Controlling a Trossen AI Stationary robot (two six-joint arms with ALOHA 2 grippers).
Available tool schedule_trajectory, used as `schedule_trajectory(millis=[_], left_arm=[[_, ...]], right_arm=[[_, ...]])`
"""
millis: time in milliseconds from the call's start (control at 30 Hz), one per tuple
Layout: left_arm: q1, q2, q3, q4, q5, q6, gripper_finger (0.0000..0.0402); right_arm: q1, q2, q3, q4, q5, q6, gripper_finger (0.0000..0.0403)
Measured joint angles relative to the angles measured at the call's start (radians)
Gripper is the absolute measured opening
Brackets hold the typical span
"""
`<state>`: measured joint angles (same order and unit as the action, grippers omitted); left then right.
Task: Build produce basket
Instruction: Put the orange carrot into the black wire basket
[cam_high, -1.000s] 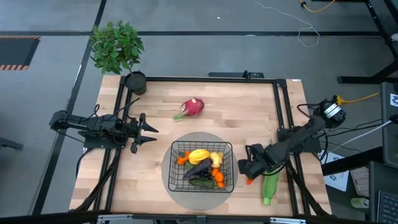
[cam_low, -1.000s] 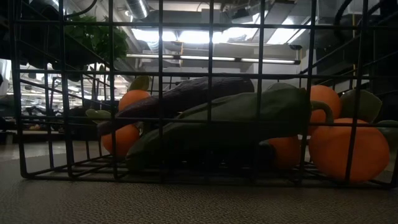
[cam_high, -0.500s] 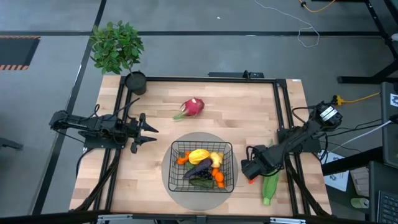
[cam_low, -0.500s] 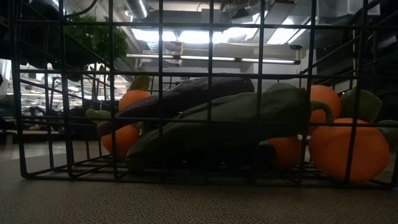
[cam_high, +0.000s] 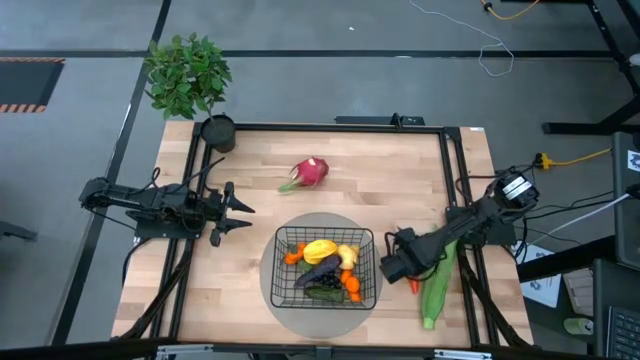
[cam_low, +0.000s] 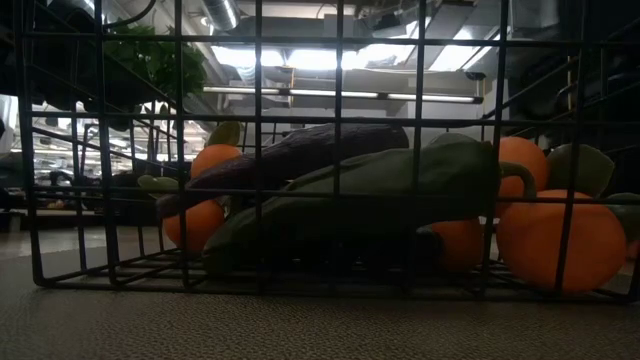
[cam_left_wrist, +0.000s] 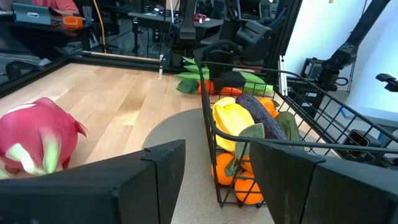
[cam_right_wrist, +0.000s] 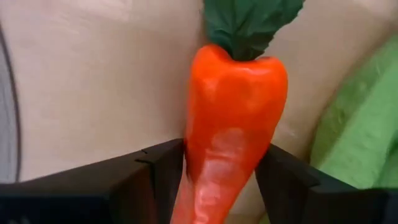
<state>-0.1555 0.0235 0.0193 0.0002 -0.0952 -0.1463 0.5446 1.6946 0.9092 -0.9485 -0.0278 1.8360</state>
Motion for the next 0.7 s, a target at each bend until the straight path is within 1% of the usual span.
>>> schedule_trajectory(millis=[133, 233, 300, 400, 433, 600, 700], left_arm=[[0.0, 0.0, 0.0, 0.0, 0.0, 0.0, 0.017], [0.0, 0.0, 0.0, 0.0, 0.0, 0.0, 0.017], [0.0, 0.0, 0.0, 0.0, 0.0, 0.0, 0.017], [0.0, 0.0, 0.0, 0.0, 0.0, 0.0, 0.017], [0.0, 0.0, 0.0, 0.0, 0.0, 0.0, 0.017], [0.0, 0.0, 0.0, 0.0, 0.0, 0.0, 0.017], [0.0, 0.0, 0.0, 0.0, 0.0, 0.0, 0.017]], right_arm=[[-0.048, 0.012, 0.0, 0.002, -0.002, -0.09, 0.0179], [-0.086, 0.017, 0.001, -0.021, 0.008, -0.116, 0.0164], [-0.107, 0.019, 0.0, -0.034, 0.041, -0.136, 0.0138], [-0.126, 0.019, 0.0, -0.039, 0.075, -0.143, 0.0084], [-0.131, 0.019, 0.0, -0.046, 0.084, -0.145, 0.0079], [-0.149, 0.013, 0.0, -0.158, 0.147, -0.17, 0.0079], [-0.163, 0.006, 0.026, -0.313, 0.201, -0.147, 0.0079]])
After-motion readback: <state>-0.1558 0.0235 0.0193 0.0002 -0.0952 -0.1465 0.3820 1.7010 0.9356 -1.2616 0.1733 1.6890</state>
